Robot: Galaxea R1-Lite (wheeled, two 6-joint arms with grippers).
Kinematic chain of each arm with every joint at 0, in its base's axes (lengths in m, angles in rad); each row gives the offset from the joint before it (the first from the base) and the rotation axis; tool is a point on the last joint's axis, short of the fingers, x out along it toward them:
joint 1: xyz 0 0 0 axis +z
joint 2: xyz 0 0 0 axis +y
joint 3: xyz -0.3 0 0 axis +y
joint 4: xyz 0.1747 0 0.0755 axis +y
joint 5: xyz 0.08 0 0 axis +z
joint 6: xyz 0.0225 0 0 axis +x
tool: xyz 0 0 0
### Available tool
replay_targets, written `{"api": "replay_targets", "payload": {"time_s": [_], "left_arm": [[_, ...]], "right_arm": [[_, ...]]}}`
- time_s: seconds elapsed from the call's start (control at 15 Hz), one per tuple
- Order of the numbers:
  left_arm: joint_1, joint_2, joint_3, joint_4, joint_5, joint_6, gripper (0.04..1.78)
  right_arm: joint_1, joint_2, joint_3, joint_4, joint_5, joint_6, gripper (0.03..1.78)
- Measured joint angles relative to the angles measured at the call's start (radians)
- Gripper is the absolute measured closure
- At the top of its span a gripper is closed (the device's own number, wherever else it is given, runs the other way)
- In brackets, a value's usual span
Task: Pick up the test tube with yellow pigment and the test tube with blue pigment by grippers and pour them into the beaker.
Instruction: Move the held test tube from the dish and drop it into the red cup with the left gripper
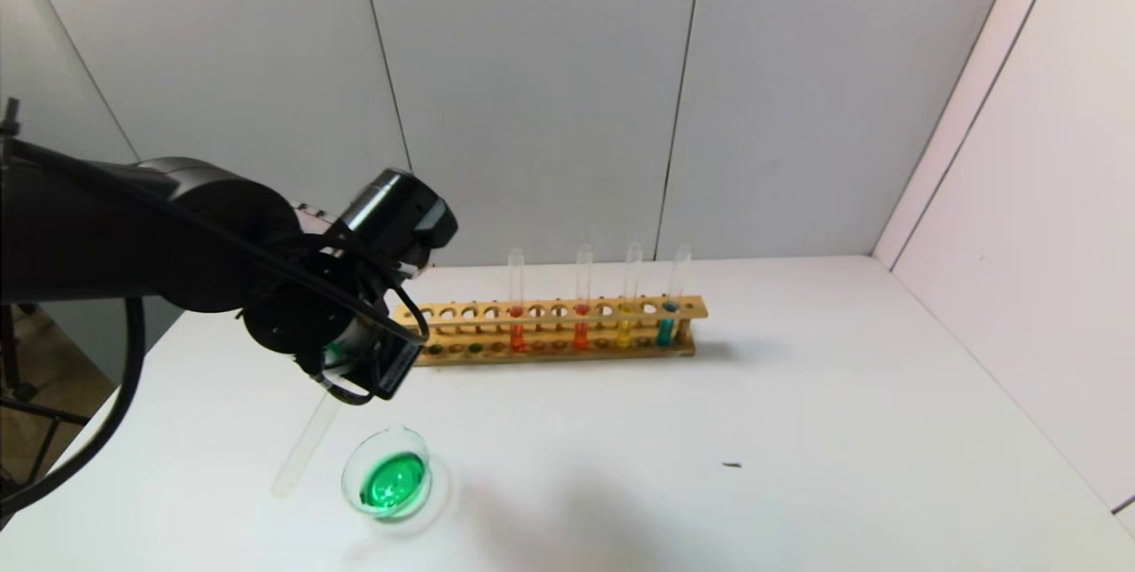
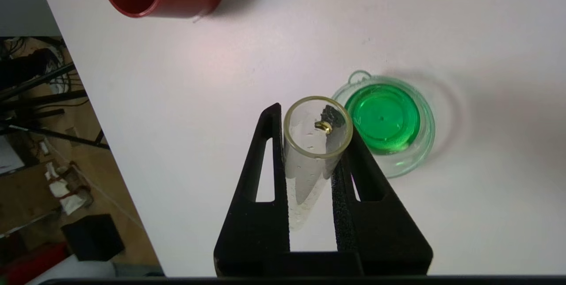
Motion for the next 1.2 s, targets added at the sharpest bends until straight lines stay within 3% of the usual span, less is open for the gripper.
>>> {"api": "replay_targets", "payload": {"time_s": [0.53,0.93,1.2], "left_arm": [[0.178,-0.11,0.06,-0.315,-0.045,0.017,1.5],[0.386,-0.03,0.013,-0.516,-0.161,0.093,1.5],[0.471,0.076,-0.065,-0.666,-0.199,0.124,1.5]], "right_arm": [[0.0,0.0,0.0,0.0,0.0,0.0,0.11],[0.0,0.0,0.0,0.0,0.0,0.0,0.11],[0.0,0.0,0.0,0.0,0.0,0.0,0.11]]}}
